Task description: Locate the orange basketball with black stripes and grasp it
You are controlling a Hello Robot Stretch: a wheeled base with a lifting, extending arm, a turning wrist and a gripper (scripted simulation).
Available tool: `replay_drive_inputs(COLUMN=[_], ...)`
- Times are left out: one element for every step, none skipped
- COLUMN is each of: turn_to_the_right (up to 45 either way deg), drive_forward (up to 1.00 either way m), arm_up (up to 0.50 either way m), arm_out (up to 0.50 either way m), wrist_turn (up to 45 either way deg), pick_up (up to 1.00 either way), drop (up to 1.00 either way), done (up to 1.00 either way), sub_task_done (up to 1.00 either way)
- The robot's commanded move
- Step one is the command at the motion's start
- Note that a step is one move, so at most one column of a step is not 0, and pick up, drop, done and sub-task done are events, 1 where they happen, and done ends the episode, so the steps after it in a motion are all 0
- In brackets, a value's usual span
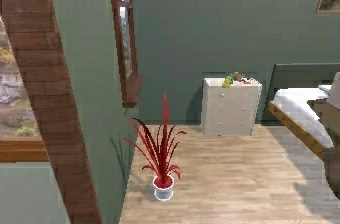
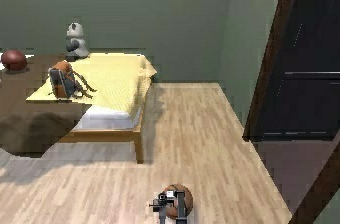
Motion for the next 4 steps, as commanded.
replay_drive_inputs(turn_to_the_right=[0.0, 0.0, 0.0, 0.0], drive_forward=[0.0, 0.0, 0.0, 0.0], arm_up=[0.0, 0.0, 0.0, 0.0], arm_out=[0.0, 0.0, 0.0, 0.0], wrist_turn=[45.0, 45.0, 45.0, 45.0], pick_up=[0.0, 0.0, 0.0, 0.0], drop=[0.0, 0.0, 0.0, 0.0], done=[0.0, 0.0, 0.0, 0.0], sub_task_done=[0.0, 0.0, 0.0, 0.0])
